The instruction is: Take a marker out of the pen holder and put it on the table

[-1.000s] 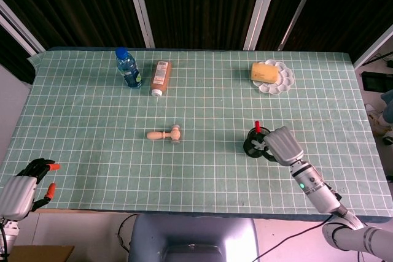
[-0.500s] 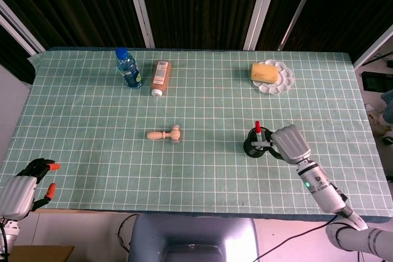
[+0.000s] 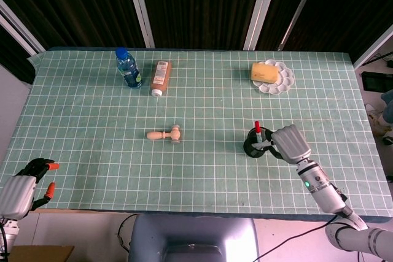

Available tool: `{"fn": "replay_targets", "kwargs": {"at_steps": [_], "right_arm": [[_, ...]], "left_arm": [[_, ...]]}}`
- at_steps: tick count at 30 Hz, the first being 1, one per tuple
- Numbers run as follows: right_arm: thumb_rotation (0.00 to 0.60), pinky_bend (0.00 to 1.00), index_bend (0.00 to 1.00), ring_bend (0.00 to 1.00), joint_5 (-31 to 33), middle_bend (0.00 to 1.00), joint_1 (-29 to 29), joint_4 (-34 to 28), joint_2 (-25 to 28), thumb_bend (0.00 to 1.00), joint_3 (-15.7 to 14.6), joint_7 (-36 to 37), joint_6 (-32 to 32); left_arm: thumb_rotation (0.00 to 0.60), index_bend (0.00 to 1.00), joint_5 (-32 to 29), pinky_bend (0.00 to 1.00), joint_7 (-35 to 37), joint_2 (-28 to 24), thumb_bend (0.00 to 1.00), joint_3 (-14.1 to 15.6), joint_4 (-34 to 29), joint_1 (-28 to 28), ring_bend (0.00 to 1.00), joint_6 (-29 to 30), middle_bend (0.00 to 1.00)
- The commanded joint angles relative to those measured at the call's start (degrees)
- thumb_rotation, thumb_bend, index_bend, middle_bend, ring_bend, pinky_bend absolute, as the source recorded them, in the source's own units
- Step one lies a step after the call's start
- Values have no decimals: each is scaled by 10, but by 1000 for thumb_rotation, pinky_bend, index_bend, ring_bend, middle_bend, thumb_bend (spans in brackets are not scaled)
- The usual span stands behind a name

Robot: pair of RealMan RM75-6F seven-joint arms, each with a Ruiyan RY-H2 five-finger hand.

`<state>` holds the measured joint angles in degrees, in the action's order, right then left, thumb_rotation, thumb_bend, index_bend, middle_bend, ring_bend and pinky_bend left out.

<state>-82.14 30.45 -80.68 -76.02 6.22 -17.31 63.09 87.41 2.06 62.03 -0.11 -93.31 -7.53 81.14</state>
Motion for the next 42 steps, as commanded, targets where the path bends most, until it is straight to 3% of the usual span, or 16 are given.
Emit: {"fn": "replay_targets", "kwargs": {"at_steps": [1, 5, 12, 17, 23, 26, 31, 36, 42], "right_arm": [[600, 1000, 757, 1000, -4, 1000, 0, 1, -1, 714, 0, 5, 7], [600, 1000, 837, 1000, -10, 1000, -3, -4, 3, 812, 2, 15, 20], [600, 1000, 863, 1000, -19, 1000, -11, -28, 19, 833, 8, 33, 46], [600, 1000, 863, 1000, -61, 1000, -21, -115, 62, 833, 45, 136, 129], [600, 1000, 864, 1000, -54, 1000, 11, -124, 58, 835, 75, 183, 110], [600, 1000, 863, 1000, -32, 1000, 38, -91, 21, 836, 90, 158, 87], [600, 1000, 863, 1000, 22, 1000, 93, 15, -69, 835, 114, 108, 39], [600, 1000, 863, 1000, 76, 1000, 141, 137, -146, 836, 122, 45, -20], [600, 1000, 863, 1000, 116, 1000, 179, 229, -213, 836, 121, -26, -60]], "left_arm": [[600, 304, 0, 385, 0, 0, 478, 0, 0, 0, 161, 0, 218], [600, 304, 0, 380, 1, 0, 479, 0, -1, 0, 162, 0, 218], [600, 305, -1, 375, 0, 0, 479, 0, -1, 0, 166, 0, 219], [600, 304, -4, 375, -5, 1, 479, -1, -3, 1, 166, 0, 218], [600, 304, -4, 375, -3, 0, 479, -1, -4, 1, 166, 1, 218], [600, 304, -3, 375, 0, -1, 479, -1, -4, 2, 166, 2, 218], [600, 304, -1, 375, 8, -3, 478, -1, -2, 3, 166, 5, 219], [600, 304, 0, 376, 22, -7, 478, -1, -1, 4, 168, 7, 220], [600, 304, 4, 376, 29, -9, 478, 1, 1, 4, 168, 4, 221]]}}
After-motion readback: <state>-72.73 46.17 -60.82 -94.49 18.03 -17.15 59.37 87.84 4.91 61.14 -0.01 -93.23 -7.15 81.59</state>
